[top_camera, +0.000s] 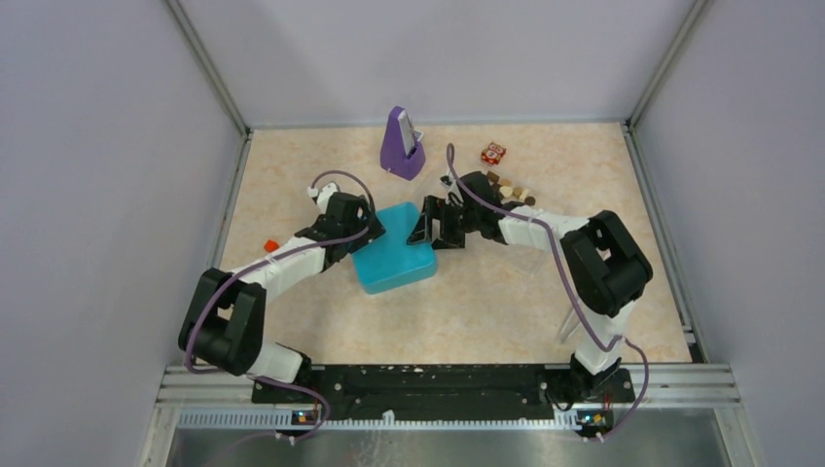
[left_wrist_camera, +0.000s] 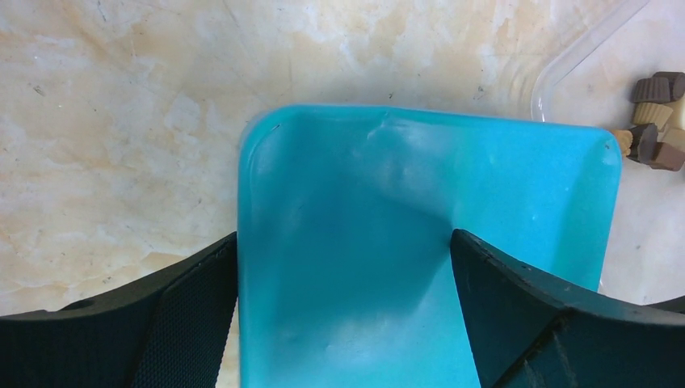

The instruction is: Pack the chocolate

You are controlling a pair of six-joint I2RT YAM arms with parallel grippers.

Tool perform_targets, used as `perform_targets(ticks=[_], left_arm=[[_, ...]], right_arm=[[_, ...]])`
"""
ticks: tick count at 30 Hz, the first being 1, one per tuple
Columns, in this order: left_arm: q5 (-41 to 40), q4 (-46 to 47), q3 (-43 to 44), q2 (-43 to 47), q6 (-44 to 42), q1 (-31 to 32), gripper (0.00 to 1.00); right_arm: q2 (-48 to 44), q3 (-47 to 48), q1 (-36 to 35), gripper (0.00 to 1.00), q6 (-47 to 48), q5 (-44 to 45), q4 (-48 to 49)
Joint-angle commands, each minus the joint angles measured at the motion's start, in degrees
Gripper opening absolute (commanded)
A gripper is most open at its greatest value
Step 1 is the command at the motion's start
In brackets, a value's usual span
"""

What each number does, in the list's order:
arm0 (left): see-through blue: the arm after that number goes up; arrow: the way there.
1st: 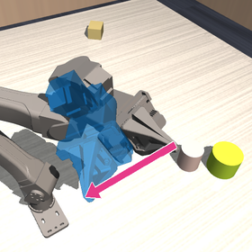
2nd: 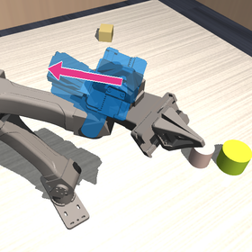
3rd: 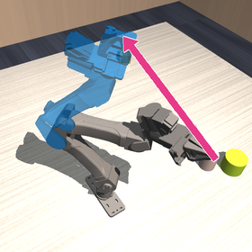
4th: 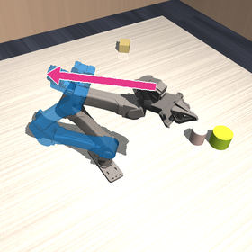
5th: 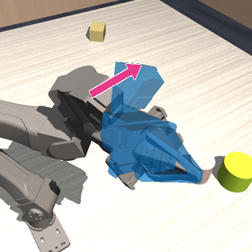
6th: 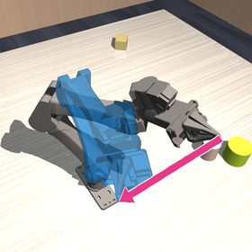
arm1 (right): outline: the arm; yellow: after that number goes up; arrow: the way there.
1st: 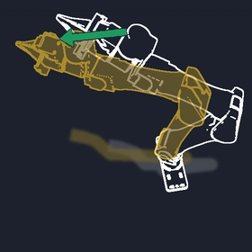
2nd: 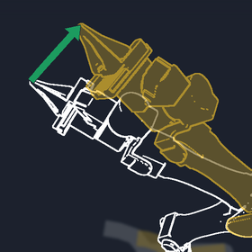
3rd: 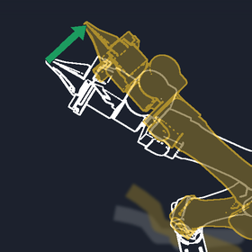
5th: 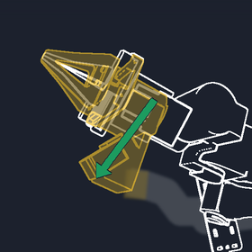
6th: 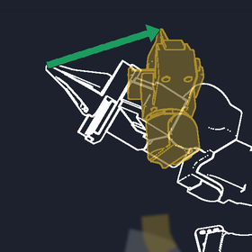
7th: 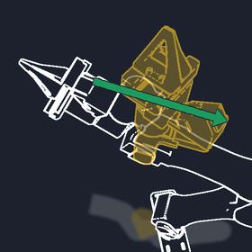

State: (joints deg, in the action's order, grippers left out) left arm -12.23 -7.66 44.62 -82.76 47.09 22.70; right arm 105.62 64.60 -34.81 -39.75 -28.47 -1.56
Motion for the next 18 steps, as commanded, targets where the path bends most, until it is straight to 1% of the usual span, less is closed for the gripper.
perform_targets(ticks=[1, 4, 7, 9, 11, 15, 18], left_arm=[[2.4, -2.4, 0.6, -2.0, 1.4, 0.2, 0.99], [2.4, -2.2, 0.5, -2.1, 1.9, 0.2, 0.99], [2.5, -1.9, 0.7, -2.1, 1.6, 0.2, 0.99], [3.5, -1.5, 0.9, -2.2, 0.6, 0.2, 0.98], [4.4, -2.6, 1.6, -2.4, -0.3, 0.2, 0.98], [4.3, -4.2, 1.6, -2.2, -0.8, 0.2, 0.99], [4.0, -4.5, 0.7, -1.0, -1.1, 0.2, 0.99]], right_arm=[[-1.2, 0.0, -1.3, 0.83, -1.8, -3.5, 5.0], [-2.8, -2.1, -1.4, 0.77, -3.5, -2.8, 7.2], [-3.1, -2.7, -1.4, 0.71, -3.8, -2.1, 7.2], [-2.9, -2.7, -1.4, 0.69, -3.5, -0.4, 5.7], [-3.0, -2.6, -1.4, 0.69, -2.8, 3.1, 3.3], [-3.4, -1.4, -1.7, 0.7, -0.1, 15.0, -5.8], [-3.8, -0.6, -2.0, 0.7, 1.5, 20.3, -9.6]])
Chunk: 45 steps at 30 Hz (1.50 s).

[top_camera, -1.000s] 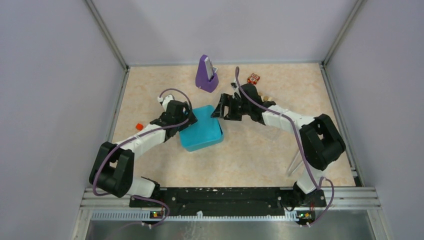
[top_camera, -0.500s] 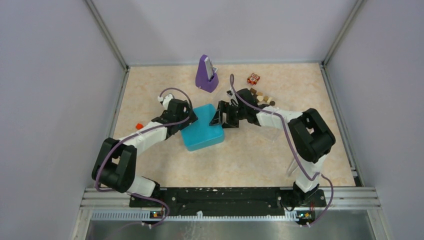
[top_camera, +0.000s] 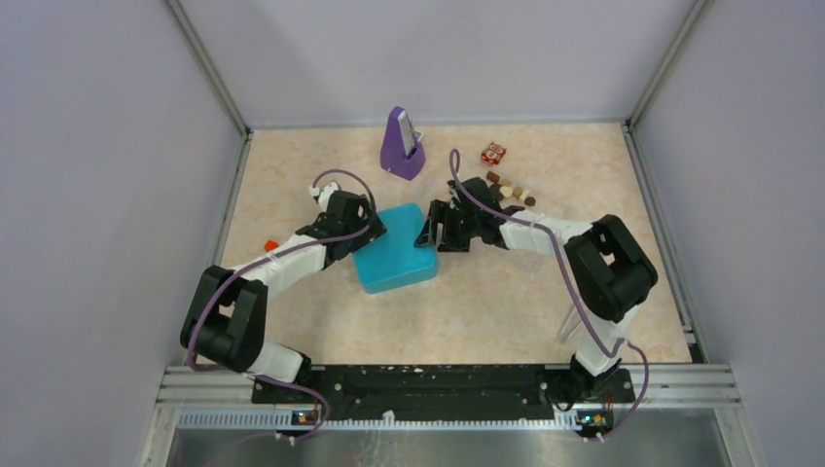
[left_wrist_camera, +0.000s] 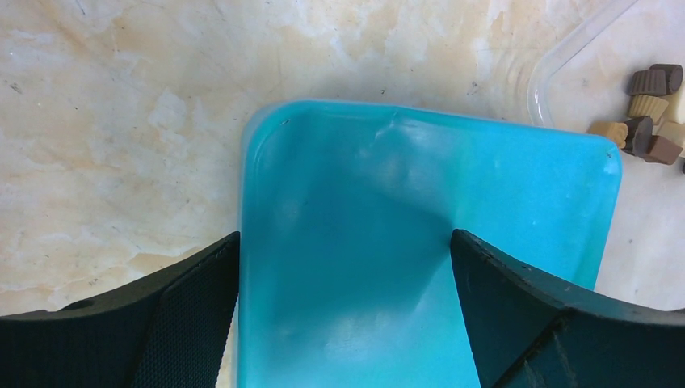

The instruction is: Pack the chocolate

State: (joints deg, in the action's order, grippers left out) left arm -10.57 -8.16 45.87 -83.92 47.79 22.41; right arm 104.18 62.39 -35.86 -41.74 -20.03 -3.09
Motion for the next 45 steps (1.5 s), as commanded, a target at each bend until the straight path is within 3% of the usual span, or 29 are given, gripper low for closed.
perform_targets(ticks=[1, 6, 14, 25, 31, 45], left_arm=[[2.3, -4.0, -0.7, 0.7, -1.9, 0.5, 0.99], [2.6, -4.3, -0.1, 2.7, -2.5, 0.5, 0.99], [2.3, -4.7, 2.0, 4.6, -4.6, 0.5, 0.99], [1.9, -7.5, 5.1, 8.4, -5.7, 0.7, 0.99], [2.5, -4.3, 3.9, 13.0, -9.0, 0.8, 0.99], [4.6, -3.2, 4.8, 5.4, -8.8, 0.7, 0.99]], right_arm=[[-2.4, 1.9, -1.2, 0.7, 4.0, 12.6, -8.8], [-2.8, 2.1, -1.9, 0.69, 3.8, 12.9, -8.3], [-2.3, 2.0, -2.0, 0.58, 2.4, 17.6, -9.6], [-3.7, 0.8, -2.0, 0.57, 2.8, 23.3, -11.3], [-3.5, 1.2, -2.0, 0.56, 3.2, 23.6, -11.6], [-10.6, 6.9, -3.2, 0.59, 4.6, 24.4, -14.1]])
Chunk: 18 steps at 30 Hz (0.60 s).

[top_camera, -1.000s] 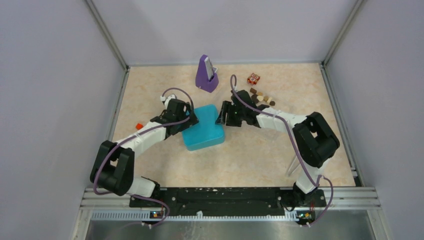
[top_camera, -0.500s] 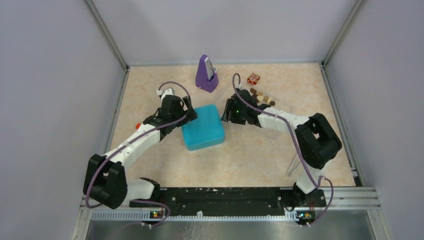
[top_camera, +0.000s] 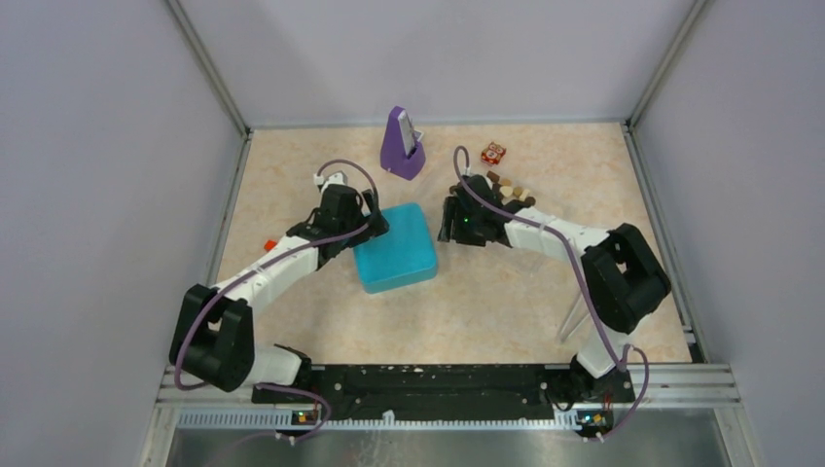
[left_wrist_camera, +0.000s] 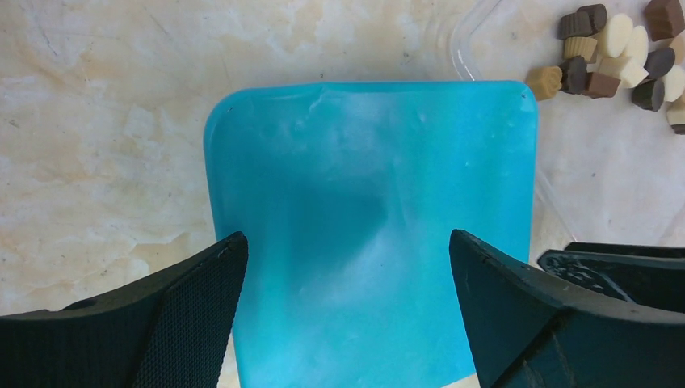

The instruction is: Pack the chocolate

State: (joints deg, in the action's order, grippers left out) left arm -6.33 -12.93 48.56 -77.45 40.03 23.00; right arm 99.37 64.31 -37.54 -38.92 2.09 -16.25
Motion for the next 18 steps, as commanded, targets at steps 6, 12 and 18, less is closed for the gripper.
perform_targets(ticks=[6, 12, 18], left_arm=[[-0.6, 2.8, 3.3, -3.7, -1.4, 0.0, 0.99], [-0.2, 1.5, 6.6, -5.2, -1.0, -0.7, 0.99], [-1.3, 1.2, 8.4, -3.9, -1.8, -1.1, 0.99]], right_arm=[[-4.2, 14.7, -4.0, 0.58, 5.8, 0.4, -3.2], [2.3, 23.7, -4.3, 0.19, 6.2, -0.9, -4.3], [10.8, 29.2, -4.3, 0.12, 5.4, -1.8, -5.0]])
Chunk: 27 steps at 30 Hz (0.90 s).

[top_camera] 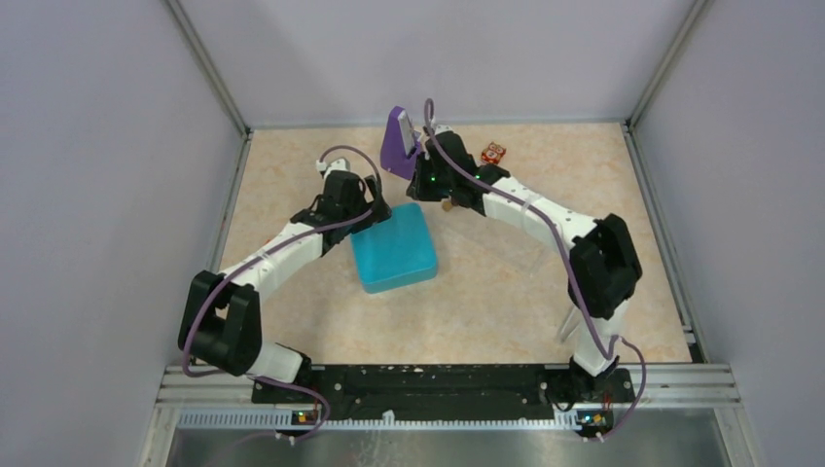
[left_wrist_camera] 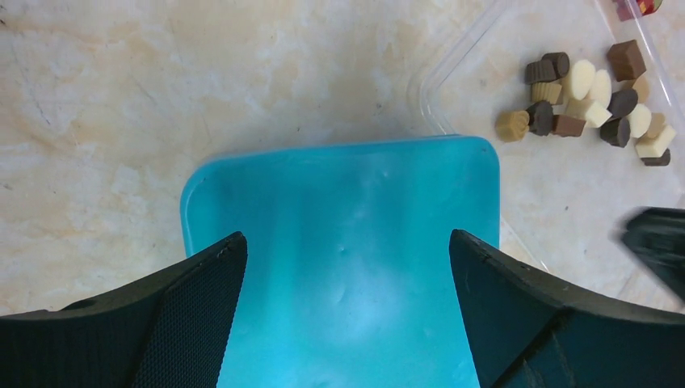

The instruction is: Pack the chocolate

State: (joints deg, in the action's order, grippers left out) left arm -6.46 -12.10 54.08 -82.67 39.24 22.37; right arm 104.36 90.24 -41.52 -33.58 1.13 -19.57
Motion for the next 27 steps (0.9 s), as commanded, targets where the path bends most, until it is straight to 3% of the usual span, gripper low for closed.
perform_targets(ticks=[1, 7, 11, 15, 20, 27], left_arm=[[-2.0, 0.0, 2.9, 1.1, -1.1, -0.5, 0.99], [-3.0, 1.2, -0.5, -4.2, -1.9, -0.7, 0.86], [-1.4, -3.3, 2.4, -8.0, -5.2, -0.7, 0.82], [-4.8, -5.6, 6.3, -4.2, -8.0, -0.7, 0.81], [-3.3, -4.7, 9.2, 1.9, -9.6, -0.7, 0.81], [-5.0, -3.0, 6.6, 3.5, -9.5, -0.7, 0.8]], right_arm=[[7.2, 3.2, -0.3, 0.12, -0.1, -0.9, -1.3], [16.0, 2.7, -0.3, 0.11, -1.0, -0.7, -2.6], [13.4, 2.9, -0.3, 0.08, -0.4, -0.7, -2.8], [7.4, 4.5, -0.3, 0.13, 1.0, 2.1, -2.1], [3.6, 7.1, -0.3, 0.16, 1.8, 2.9, -1.9], [3.3, 5.0, -0.4, 0.16, 0.4, 0.7, -1.0]])
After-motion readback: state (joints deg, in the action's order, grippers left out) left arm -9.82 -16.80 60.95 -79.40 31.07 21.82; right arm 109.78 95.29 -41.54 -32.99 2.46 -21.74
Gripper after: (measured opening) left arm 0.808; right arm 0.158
